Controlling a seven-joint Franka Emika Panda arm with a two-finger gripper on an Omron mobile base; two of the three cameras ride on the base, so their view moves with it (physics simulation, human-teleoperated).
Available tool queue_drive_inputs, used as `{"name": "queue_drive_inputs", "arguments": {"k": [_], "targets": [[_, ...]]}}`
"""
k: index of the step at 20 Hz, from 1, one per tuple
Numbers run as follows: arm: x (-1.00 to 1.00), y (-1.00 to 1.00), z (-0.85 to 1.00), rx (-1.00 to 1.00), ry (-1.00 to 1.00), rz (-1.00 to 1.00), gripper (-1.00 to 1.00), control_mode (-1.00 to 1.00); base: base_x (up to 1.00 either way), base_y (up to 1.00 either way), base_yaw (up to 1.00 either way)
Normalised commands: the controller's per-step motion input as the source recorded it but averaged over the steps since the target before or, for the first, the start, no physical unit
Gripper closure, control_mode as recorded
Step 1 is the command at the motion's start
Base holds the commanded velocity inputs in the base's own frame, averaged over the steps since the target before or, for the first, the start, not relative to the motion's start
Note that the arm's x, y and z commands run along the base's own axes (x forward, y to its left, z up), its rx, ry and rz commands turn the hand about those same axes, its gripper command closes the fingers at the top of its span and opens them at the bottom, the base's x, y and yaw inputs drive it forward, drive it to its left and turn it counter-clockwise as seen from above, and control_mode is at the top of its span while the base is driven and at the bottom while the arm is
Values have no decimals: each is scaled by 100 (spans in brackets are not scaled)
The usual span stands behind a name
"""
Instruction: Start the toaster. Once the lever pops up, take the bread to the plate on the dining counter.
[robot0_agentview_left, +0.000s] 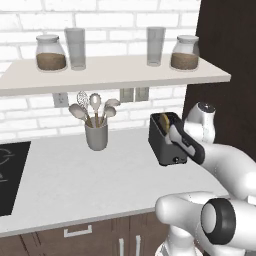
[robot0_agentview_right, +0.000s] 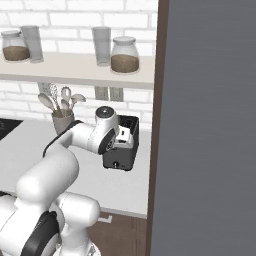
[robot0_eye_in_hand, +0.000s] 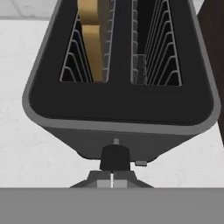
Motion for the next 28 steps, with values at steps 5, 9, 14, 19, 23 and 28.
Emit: {"name": "queue_drive_inputs", "arguments": {"k": [5,9,14,19,23,28], "targets": [[0,-1,-11,0,0,0,100,-100,0,0,0],[2,0,-9,0,0,0,100,-100,0,0,0],[6,0,-8,0,0,0,100,-100,0,0,0],[1,0,-3,0,0,0,100,-100,0,0,0],[6,0,0,0,0,0,100,-100,0,0,0],[8,0,0,0,0,0,100,-100,0,0,0]]}}
